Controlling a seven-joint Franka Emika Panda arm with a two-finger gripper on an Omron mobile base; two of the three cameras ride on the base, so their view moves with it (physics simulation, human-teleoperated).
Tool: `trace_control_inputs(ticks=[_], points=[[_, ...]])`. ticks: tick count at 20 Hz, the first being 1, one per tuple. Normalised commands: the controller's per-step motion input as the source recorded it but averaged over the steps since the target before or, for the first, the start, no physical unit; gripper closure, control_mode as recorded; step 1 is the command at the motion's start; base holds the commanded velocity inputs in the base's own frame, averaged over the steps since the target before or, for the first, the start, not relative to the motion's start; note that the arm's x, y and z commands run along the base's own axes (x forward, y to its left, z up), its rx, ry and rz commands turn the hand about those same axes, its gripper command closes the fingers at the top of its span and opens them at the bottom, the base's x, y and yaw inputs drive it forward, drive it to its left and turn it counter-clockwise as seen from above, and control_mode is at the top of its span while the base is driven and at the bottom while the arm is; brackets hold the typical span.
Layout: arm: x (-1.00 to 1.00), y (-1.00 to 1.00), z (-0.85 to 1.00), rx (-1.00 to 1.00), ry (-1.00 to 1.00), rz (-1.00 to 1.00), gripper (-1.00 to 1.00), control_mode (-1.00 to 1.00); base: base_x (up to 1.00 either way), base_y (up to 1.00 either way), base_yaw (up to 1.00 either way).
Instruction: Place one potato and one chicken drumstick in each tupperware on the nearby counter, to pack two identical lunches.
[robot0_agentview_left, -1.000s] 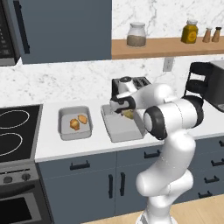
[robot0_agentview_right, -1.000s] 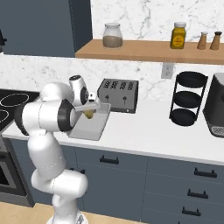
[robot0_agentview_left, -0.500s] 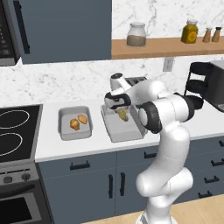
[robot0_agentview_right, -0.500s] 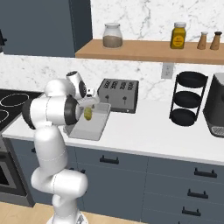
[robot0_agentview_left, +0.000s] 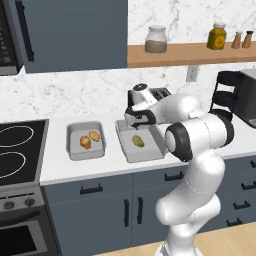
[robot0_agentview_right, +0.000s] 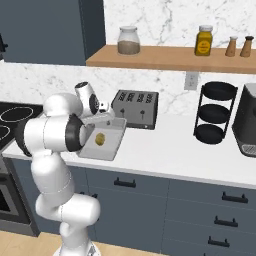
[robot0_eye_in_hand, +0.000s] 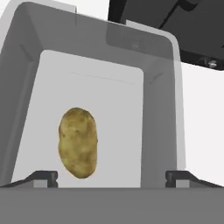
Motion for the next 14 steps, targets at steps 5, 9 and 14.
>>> trace_control_inputs(ticks=[5, 9, 14], points=[[-1.00, -0.10, 0.52, 0.28, 0.02, 0.00, -1.00, -1.00, 0.00, 0.00, 0.00], [-1.00, -0.03, 0.69, 0.31, 0.06, 0.00, -1.00, -1.00, 0.00, 0.00, 0.00], [-1.00, -0.11, 0.56, 0.18, 0.06, 0.00, -1.00, -1.00, 0.00, 0.00, 0.00]])
